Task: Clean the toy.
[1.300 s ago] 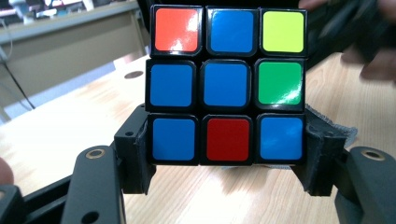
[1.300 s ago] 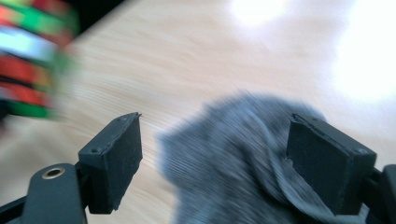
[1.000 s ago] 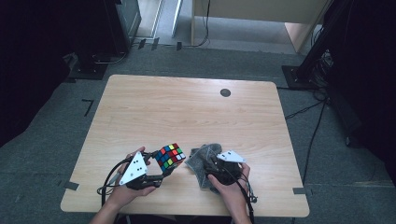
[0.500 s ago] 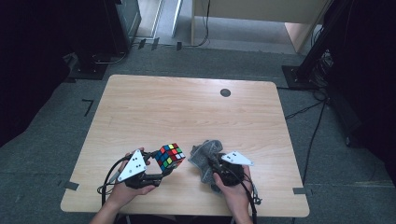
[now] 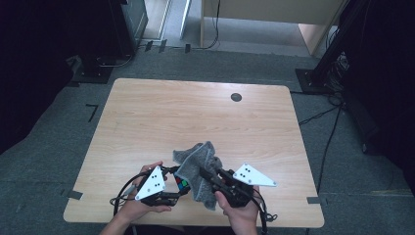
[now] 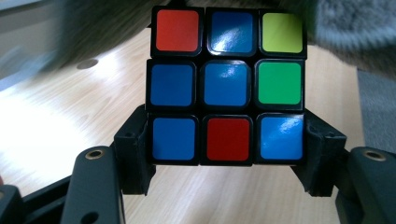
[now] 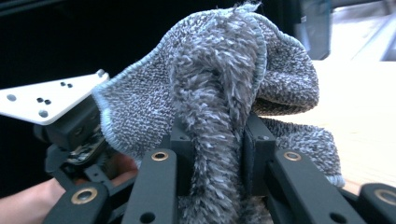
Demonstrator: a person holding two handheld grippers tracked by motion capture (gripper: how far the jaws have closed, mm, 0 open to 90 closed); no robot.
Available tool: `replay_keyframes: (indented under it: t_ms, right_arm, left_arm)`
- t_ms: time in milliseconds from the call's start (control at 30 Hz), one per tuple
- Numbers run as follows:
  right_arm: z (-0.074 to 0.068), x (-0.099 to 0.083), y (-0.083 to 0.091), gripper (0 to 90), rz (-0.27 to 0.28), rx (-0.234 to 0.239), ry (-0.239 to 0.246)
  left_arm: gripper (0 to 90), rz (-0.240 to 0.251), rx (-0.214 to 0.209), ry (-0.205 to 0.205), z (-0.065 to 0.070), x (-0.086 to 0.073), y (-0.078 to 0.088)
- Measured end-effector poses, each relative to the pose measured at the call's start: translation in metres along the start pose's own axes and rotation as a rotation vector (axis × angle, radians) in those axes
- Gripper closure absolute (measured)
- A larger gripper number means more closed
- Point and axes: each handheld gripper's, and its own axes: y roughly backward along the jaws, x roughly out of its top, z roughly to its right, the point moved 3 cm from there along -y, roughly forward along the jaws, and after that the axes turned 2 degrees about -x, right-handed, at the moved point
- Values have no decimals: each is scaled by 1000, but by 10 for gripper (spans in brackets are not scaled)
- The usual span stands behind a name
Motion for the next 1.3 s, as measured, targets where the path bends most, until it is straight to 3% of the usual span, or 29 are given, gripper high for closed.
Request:
replay_keyframes:
  t_ms: [67, 167, 233, 300, 333, 400, 467, 533, 667, 700, 733, 867, 967, 1033, 1067, 1200, 1233, 1300]
  right_arm:
    - [-5, -7, -8, 711, -29, -7, 26]
    - [0, -12, -9, 710, -21, -26, 8]
    - [12, -19, -11, 709, -61, -104, 29]
    - [17, -22, -13, 709, -77, -126, 31]
    - [27, -29, -16, 708, -123, -168, 19]
    - [33, -34, -18, 707, -144, -186, 7]
    - [34, -34, -17, 707, -140, -190, 5]
    - [31, -24, -10, 705, -77, -171, -13]
    - [12, -4, 3, 701, 29, -108, 12]
    - [12, -4, 3, 701, 29, -108, 12]
    - [3, -1, 3, 697, 43, -82, 20]
    - [-2, -11, -5, 694, 3, -66, 29]
    - [6, -18, -10, 694, -7, -62, -11]
    - [10, -21, -12, 694, -31, -79, 0]
    - [19, -27, -16, 693, -86, -118, -11]
    - [29, -31, -17, 693, -133, -174, -17]
    - [31, -27, -13, 693, -99, -177, -31]
    - [29, -24, -11, 692, -82, -172, -36]
  left_arm:
    - [340, 2, -2, -16, 4, 4, 1]
    - [340, 6, -10, -7, 2, 4, 3]
    - [341, 18, -13, 4, 0, 4, 6]
    - [341, 26, -12, 11, -2, 5, 8]
    - [341, 48, -12, 25, -4, 6, 10]
    - [341, 49, -2, 27, -6, 8, 12]
    - [341, 41, 8, 23, -7, 7, 12]
    - [341, 24, 16, 23, -9, 5, 12]
    - [341, 2, 16, 18, -7, 2, 7]
    - [341, 2, 13, 14, -6, 3, 6]
    - [341, 5, 6, 8, -2, 4, 5]
    - [341, 31, -12, 18, -1, 9, 8]
    - [341, 16, -7, 13, -2, 8, 8]
    - [341, 20, -11, 31, -4, 5, 8]
    - [340, 23, -12, 35, -4, 6, 7]
    - [341, 31, -9, 39, -6, 7, 9]
    - [341, 11, 7, 34, -7, 6, 9]
    - [341, -1, 11, 34, -8, 4, 8]
